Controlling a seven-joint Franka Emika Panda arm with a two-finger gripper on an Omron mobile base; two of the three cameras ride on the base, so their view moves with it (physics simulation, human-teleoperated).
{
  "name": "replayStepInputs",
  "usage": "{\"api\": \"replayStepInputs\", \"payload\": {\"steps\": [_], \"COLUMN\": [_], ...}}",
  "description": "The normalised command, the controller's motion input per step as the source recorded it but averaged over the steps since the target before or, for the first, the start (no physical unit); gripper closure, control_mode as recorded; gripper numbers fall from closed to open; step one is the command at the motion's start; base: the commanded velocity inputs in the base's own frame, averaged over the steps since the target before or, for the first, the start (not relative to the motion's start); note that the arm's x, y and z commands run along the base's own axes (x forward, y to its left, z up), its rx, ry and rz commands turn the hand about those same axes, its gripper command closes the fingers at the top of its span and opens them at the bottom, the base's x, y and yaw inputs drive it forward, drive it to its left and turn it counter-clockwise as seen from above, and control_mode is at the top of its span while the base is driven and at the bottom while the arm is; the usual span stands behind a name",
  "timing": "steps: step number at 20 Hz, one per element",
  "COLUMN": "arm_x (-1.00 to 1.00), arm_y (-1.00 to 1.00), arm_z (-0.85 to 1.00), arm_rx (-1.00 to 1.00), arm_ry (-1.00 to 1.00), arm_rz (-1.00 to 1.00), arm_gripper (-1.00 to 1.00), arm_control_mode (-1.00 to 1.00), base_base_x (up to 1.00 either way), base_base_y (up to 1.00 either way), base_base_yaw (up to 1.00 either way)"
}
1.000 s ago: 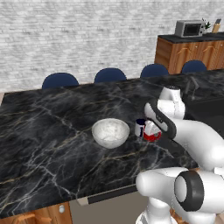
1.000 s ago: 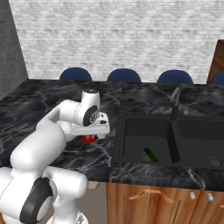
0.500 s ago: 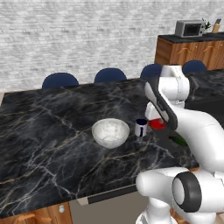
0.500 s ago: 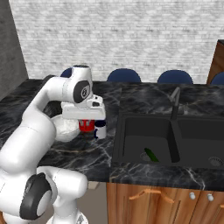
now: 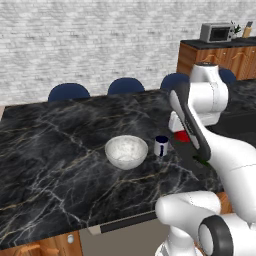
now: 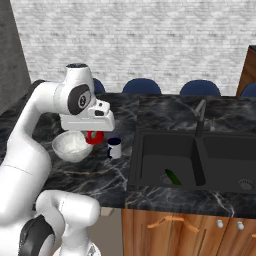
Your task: Clear the mugs and bowl far away from the sink.
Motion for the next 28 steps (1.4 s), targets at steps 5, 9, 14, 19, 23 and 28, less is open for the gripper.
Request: {"api": "replayStepInputs", "payload": {"steps": [5,9,14,19,23,28], "arm_x": [-0.2,-0.24,-0.43,-0.54,0.0,0.0], "arm_y": [0.09,0.0,0.0,0.01,0.0,0.0], "arm_z": [0.18,0.59,0.74,0.46,0.0,0.0], "arm_rx": [0.0,0.0,0.0,-0.06,0.0,0.0], "arm_ry": [-0.21,-0.11,-0.06,-0.24,0.0,0.0], "arm_rz": [-0.04,-0.03,-0.02,0.0,0.0,0.0], "arm_gripper": [1.0,1.0,1.0,1.0,1.0,1.0], "arm_control_mode": [-1.0,-1.0,-1.0,-1.0,1.0,1.0], "base_base_x": [0.0,0.0,0.0,0.0,-0.42,0.0], "base_base_y": [0.0,0.0,0.0,0.0,0.0,-0.03], "base_base_yaw": [0.0,0.0,0.0,0.0,-0.04,-0.83]}}
